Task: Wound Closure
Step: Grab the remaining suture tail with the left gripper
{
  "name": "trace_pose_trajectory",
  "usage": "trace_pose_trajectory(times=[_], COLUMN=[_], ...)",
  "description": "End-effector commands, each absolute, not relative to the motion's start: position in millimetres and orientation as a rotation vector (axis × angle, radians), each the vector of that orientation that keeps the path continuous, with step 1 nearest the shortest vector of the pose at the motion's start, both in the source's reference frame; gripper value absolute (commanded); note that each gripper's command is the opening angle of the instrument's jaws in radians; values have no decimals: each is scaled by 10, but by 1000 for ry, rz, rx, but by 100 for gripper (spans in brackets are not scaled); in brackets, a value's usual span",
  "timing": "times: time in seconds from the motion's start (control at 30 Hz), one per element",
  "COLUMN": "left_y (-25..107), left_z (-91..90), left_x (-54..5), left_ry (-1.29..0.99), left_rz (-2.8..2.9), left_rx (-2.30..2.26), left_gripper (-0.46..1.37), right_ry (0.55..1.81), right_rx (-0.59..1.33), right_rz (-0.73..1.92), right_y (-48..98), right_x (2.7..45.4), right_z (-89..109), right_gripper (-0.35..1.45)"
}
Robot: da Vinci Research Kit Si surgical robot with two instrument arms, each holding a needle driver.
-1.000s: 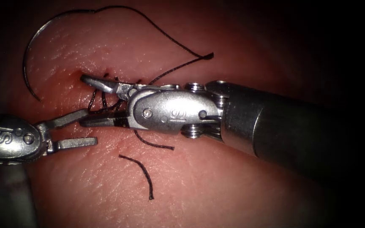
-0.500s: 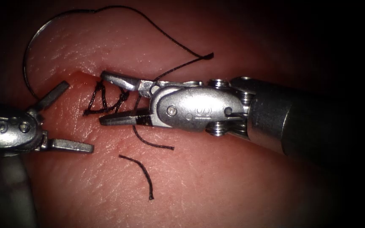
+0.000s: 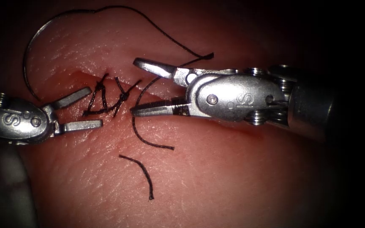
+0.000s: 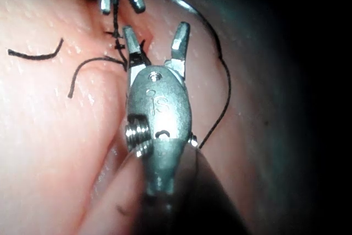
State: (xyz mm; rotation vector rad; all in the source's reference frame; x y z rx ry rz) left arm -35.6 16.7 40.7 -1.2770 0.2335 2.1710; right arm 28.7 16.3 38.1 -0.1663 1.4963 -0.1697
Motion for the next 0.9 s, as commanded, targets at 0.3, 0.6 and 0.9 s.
trace_pose_trajectory(times=[0.3,0.6,0.9], left_y=[165,164,164], left_z=[408,413,410], left_x=[-358,-356,-355], left_ry=[236,240,221], left_rz=[2182,2191,2233], left_rx=[-1291,-1294,-1271], left_gripper=[5,-35,-35], right_ry=[1487,1484,1482], right_rx=[-162,-167,-175], right_rz=[-179,-184,-195], right_y=[163,157,146], right_x=[288,294,302], right_z=[388,392,399], right_gripper=[144,145,144])
